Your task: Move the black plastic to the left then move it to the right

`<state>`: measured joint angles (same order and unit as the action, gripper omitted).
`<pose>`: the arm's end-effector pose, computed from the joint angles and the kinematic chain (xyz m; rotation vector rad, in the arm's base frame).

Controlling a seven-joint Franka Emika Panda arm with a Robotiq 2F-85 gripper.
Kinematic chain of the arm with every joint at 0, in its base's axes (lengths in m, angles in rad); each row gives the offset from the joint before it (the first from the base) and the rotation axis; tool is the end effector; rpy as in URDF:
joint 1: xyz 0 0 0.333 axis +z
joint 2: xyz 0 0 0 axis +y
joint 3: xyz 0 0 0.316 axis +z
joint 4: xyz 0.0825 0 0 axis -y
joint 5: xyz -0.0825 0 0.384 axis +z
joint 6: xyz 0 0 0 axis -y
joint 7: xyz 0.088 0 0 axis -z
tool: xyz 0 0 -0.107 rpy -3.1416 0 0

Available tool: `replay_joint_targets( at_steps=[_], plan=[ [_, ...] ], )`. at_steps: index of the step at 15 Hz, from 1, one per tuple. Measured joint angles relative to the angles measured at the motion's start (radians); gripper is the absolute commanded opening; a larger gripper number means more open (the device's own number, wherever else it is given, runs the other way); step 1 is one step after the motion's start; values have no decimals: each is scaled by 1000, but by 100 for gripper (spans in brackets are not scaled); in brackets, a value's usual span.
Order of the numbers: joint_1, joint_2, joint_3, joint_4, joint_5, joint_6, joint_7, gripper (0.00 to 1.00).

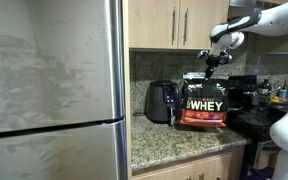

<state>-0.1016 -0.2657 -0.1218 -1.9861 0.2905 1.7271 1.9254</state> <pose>0.4710 -0.0860 0.5811 -1.3328 2.5851 0.3485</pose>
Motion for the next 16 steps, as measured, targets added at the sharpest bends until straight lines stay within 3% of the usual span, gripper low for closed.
replay_joint_targets(
  at_steps=[8, 12, 16],
  plan=[
    [-14, 96, 2, -30, -12, 7, 2, 0],
    [-39, 182, -34, 19, -9, 30, -26, 0],
    [-58, 269, -66, 98, 25, 127, -83, 0]
  ],
)
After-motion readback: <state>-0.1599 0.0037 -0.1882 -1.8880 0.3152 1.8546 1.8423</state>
